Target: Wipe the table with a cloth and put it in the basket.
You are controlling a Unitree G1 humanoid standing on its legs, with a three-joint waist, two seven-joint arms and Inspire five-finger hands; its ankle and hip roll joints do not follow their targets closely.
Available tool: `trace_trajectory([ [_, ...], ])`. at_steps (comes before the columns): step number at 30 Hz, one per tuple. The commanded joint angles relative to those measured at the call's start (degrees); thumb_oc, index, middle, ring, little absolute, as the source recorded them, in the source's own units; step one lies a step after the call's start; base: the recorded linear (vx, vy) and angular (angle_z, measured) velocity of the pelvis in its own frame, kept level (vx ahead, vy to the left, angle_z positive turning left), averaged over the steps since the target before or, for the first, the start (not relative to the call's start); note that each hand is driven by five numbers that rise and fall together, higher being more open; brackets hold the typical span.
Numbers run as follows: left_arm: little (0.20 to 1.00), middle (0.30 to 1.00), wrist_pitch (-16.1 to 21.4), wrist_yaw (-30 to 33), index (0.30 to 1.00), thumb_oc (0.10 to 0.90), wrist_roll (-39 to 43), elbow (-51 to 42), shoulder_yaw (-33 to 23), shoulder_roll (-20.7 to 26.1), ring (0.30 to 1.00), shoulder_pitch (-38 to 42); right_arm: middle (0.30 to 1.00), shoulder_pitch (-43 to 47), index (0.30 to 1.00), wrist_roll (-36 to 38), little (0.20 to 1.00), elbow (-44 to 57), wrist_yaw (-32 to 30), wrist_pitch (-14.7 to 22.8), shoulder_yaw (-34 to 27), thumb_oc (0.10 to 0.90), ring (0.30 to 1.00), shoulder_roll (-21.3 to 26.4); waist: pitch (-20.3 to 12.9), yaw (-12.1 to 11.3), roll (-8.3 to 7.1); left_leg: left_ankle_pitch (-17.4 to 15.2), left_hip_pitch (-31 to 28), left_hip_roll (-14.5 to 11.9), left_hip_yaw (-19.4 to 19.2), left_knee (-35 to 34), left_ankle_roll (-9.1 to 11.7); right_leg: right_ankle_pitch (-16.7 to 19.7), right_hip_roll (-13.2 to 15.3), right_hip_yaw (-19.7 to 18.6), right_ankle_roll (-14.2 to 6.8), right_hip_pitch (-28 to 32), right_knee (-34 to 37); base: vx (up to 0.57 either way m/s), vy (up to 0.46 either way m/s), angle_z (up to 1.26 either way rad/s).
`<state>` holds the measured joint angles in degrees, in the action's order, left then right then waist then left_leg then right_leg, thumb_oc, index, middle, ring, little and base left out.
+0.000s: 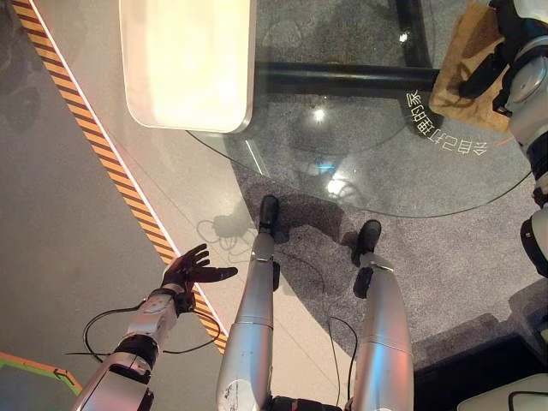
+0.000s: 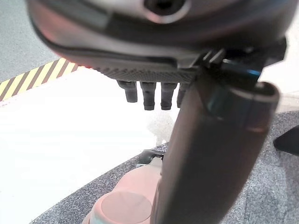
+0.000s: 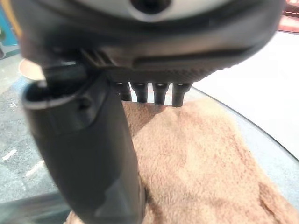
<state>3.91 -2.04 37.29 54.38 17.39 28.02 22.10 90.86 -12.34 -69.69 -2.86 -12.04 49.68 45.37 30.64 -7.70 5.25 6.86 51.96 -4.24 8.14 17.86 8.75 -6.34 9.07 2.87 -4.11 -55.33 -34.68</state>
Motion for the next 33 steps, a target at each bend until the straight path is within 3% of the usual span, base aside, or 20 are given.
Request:
trace_trajectory([
  [1, 0.900, 0.900, 0.49, 0.23, 0.900, 0.800, 0.95, 1.00, 0.36, 2.33, 0.900, -2.81, 0.300, 2.35, 0.300, -1.41, 0.200, 0.32, -1.69, -0.88, 4.70, 0.100, 0.300, 4.83, -0.85, 0.27, 1.15, -3.05, -1.08, 6.21, -3.38, -0.32, -6.44, 2.82, -6.68, 4.78, 3.30, 2.87, 8.25, 0.00, 0.000, 0.00],
  [33, 0.900, 0.900, 0.33, 0.01, 0.900, 0.800, 0.86, 0.68, 0.25, 2.53, 0.900, -2.98, 0.300, 2.45, 0.300, -1.42, 0.200, 0.44, -1.21, -0.76, 4.97, 0.100, 0.300, 4.93, -0.85, 0.10, 1.33, -3.10, -1.27, 6.42, -3.32, -0.24, -6.62, 2.62, -6.62, 4.80, 3.42, 2.90, 7.94, 0.00, 0.000, 0.00],
])
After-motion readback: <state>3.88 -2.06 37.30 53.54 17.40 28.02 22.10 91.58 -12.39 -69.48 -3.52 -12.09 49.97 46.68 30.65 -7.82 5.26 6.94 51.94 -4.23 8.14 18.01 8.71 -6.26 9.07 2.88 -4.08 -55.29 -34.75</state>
